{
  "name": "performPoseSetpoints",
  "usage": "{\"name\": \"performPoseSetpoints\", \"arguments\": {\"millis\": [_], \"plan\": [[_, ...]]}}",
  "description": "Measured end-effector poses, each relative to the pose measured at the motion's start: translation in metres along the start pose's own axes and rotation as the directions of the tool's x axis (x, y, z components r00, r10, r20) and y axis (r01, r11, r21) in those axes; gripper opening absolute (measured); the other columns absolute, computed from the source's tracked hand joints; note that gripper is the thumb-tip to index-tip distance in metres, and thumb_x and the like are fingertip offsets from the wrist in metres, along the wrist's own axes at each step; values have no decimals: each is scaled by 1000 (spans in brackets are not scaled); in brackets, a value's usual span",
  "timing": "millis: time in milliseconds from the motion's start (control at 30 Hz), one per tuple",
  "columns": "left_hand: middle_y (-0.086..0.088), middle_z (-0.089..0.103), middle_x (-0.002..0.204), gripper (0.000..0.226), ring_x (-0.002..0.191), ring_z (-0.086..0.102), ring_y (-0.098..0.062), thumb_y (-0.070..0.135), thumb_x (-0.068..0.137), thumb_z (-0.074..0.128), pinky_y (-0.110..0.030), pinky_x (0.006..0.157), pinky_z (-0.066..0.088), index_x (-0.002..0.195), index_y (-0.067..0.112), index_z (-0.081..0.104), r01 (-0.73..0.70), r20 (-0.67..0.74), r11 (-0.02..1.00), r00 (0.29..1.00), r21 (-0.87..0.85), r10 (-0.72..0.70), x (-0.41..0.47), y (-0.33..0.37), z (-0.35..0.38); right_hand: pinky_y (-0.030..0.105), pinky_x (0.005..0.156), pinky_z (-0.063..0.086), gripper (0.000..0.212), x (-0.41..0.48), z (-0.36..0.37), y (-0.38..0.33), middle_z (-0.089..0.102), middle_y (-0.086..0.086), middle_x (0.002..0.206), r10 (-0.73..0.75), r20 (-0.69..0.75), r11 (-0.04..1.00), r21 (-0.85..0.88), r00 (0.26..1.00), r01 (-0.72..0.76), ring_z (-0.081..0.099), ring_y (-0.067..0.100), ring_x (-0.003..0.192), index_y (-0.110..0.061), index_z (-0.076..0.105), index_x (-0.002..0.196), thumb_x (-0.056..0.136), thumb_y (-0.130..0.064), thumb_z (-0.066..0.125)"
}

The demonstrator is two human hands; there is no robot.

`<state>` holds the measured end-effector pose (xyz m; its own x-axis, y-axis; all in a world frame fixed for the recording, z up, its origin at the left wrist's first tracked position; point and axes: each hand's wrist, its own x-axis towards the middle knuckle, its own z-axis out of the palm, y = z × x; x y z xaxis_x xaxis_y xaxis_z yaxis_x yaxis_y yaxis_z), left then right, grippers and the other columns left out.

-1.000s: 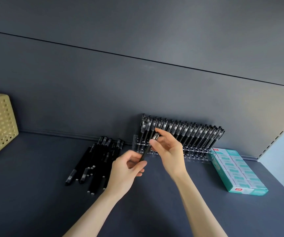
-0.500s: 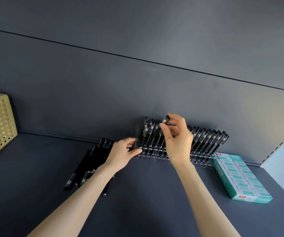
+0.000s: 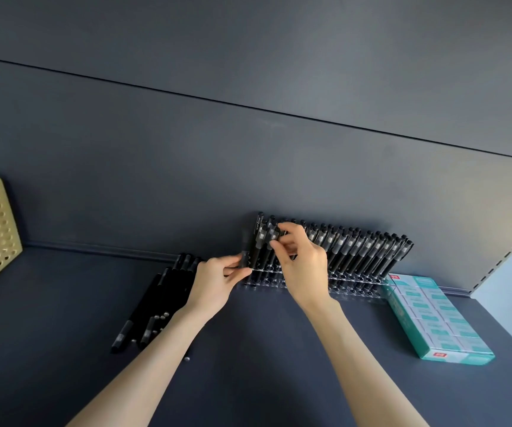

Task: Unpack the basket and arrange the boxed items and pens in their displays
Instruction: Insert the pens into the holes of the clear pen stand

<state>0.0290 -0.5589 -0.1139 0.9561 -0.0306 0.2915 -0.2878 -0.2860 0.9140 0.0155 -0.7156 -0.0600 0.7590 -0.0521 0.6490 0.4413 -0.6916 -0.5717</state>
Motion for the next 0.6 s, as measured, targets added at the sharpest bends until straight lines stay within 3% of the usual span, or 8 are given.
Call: {"name": "performPoseSetpoints", "arguments": {"millis": [100,300,433,600], "plan": [[20,67,85,30,78,62,17,11,81,74,-2,75,45,111,11,71,-12,-1,1000,1000,8,12,-1,0,0,38,71,54,25,-2,-1,0,61,-11,82,7,12,1000,0,1000,-7,60,12,69,-16,62,112,87,-14,65],[7,70,93,29,78,63,12,14,84,72,-5,77,47,113,10,69,-3,6,997,1000,77,2,-3,6,0,38,71,54,26,-7,-5,-4,65,-7,87,12,16,1000,0,1000,-12,61,12,69,-17,62,114,88,-12,63],[-3,68,104,27,96,64,-14,19,85,70,-30,85,52,111,11,68,10,-39,973,999,232,-1,-15,13,-3,37,69,53,26,-15,-11,-10,64,-7,88,28,-17,999,26,999,-28,59,11,69,-17,61,114,89,-14,62],[-6,67,101,20,96,61,-25,17,85,69,-38,86,46,103,10,70,56,-217,905,975,423,41,-44,17,-30,32,67,52,15,-40,-4,-23,63,-7,84,87,21,987,132,996,-89,58,12,71,-13,63,105,91,-16,59]]}}
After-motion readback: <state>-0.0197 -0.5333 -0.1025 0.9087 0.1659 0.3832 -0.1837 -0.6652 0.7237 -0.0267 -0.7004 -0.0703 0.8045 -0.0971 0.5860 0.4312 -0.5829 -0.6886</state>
